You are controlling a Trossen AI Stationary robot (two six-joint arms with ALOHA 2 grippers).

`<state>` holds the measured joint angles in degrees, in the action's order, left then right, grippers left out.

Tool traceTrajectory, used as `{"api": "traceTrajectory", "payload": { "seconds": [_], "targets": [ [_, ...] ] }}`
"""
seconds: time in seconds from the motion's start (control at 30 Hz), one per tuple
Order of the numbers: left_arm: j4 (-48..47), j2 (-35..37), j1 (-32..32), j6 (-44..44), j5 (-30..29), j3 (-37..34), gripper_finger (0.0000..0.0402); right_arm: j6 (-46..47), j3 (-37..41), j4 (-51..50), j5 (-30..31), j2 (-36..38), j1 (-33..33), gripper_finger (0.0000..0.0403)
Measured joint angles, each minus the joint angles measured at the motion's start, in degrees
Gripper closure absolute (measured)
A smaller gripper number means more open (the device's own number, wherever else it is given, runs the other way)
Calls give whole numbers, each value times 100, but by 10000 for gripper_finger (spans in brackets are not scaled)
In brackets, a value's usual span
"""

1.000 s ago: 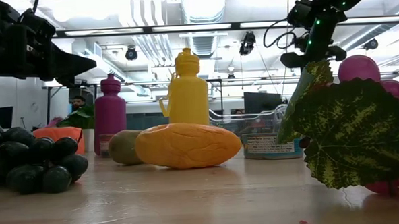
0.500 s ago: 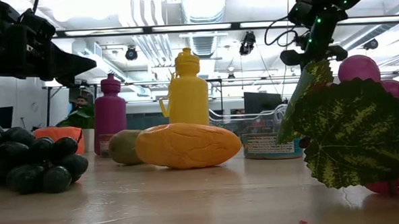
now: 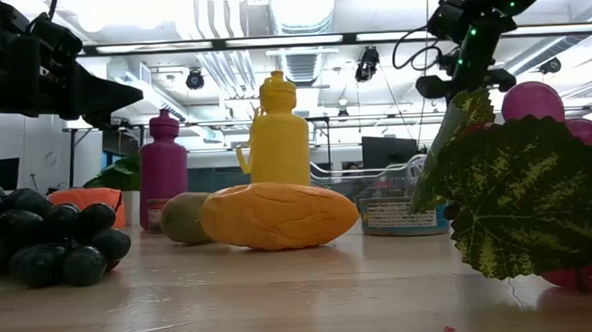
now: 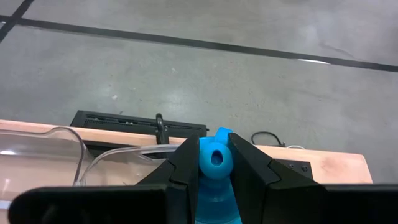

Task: Pick & Place Food Item
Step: Put the blue water bottle into the right transparent bin

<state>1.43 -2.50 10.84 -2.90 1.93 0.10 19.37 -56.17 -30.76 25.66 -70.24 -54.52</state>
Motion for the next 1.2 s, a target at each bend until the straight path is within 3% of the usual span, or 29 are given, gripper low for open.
{"api": "traceTrajectory", "payload": {
  "seconds": [1.2],
  "targets": [
    [0, 0, -1, 1, 0, 0, 387, -44, 134, 111, -26, 22, 0, 337]
  ]
}}
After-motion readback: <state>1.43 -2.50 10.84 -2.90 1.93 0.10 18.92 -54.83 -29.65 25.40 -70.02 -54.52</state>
